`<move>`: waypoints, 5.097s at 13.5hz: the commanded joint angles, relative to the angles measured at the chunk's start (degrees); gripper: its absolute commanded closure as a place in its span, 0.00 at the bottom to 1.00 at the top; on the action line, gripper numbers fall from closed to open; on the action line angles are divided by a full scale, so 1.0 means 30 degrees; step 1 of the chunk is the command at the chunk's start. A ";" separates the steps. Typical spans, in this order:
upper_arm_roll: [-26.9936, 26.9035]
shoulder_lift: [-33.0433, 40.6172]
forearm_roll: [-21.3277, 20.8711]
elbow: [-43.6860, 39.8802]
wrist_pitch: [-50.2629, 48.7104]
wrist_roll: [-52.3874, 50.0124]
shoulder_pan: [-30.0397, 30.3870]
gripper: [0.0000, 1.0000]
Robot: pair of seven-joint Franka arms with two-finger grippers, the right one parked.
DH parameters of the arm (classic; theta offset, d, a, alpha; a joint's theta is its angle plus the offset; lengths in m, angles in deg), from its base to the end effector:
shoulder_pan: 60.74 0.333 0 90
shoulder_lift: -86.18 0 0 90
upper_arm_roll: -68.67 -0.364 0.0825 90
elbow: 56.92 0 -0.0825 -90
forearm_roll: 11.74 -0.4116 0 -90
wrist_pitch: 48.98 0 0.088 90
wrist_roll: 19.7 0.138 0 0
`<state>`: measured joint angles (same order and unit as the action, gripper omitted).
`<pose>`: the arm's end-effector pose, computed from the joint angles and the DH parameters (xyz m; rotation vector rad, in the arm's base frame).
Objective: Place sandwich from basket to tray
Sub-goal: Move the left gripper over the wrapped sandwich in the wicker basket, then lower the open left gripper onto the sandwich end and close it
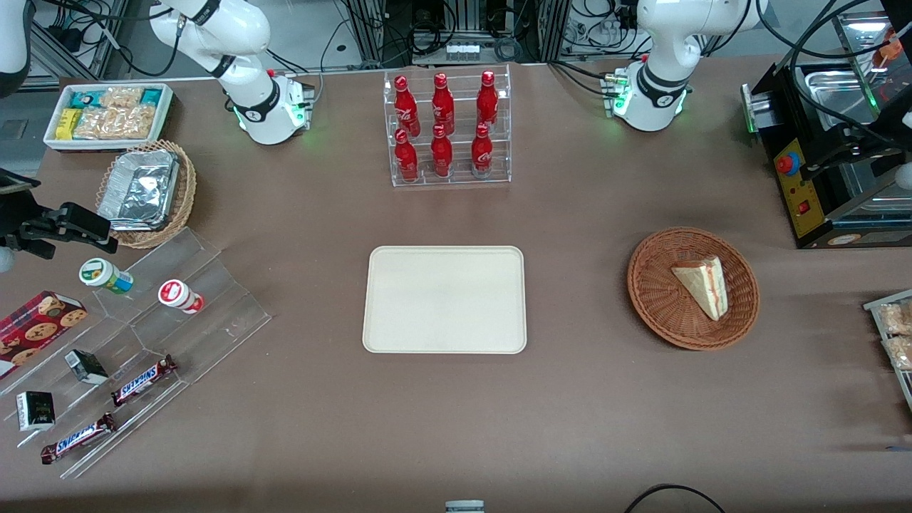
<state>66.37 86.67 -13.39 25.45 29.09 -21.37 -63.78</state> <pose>0.5538 -0.0026 0.6940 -3.1103 -0.0330 0.1025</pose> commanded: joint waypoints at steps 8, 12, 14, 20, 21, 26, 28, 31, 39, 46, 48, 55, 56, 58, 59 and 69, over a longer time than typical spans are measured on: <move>-0.0054 -0.1801 -0.0939 0.0580 0.0516 -0.3594 0.0134 0.00; -0.0083 -0.1803 -0.0619 0.2043 0.2331 -0.6223 0.0369 0.00; -0.0054 -0.1745 -0.0444 0.3912 0.3881 -0.8599 0.0311 0.00; -0.0054 -0.0050 0.0113 1.0297 0.9500 -1.1764 0.0340 0.00; -0.0054 0.0012 0.0055 1.1033 1.0471 -1.3051 0.0311 0.00; 0.0092 0.0566 -0.0238 1.4489 1.4279 -1.4441 0.0309 0.00; 0.0063 0.0395 -0.0209 1.4849 1.4845 -1.4644 0.0311 0.00; 0.0063 0.0072 -0.0267 1.5198 1.5370 -1.5144 0.0165 0.00; 0.0034 0.0042 -0.0500 1.7540 1.8823 -1.6081 0.0310 0.00; 0.0034 -0.0368 -0.0939 1.8450 2.0290 -1.6871 0.0281 0.00; 0.0034 -0.0658 -0.1350 1.8804 2.1344 -1.7368 0.0311 0.00; 0.0034 -0.2211 -0.2493 1.8658 2.2958 -1.7400 0.0280 0.00; 0.0005 -0.2359 -0.2929 1.8687 2.3251 -1.7400 0.0368 0.00; -0.0054 -0.2651 -0.3460 1.8717 2.3399 -1.7429 0.0369 0.00; -0.0054 -0.2682 -0.3461 1.8717 2.3516 -1.7429 0.0369 0.00; -0.0054 -0.2245 -0.3461 1.8570 2.3167 -1.7371 0.0282 0.96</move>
<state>66.12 78.57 -22.07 81.34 98.82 -72.26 -62.99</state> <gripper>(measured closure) 0.700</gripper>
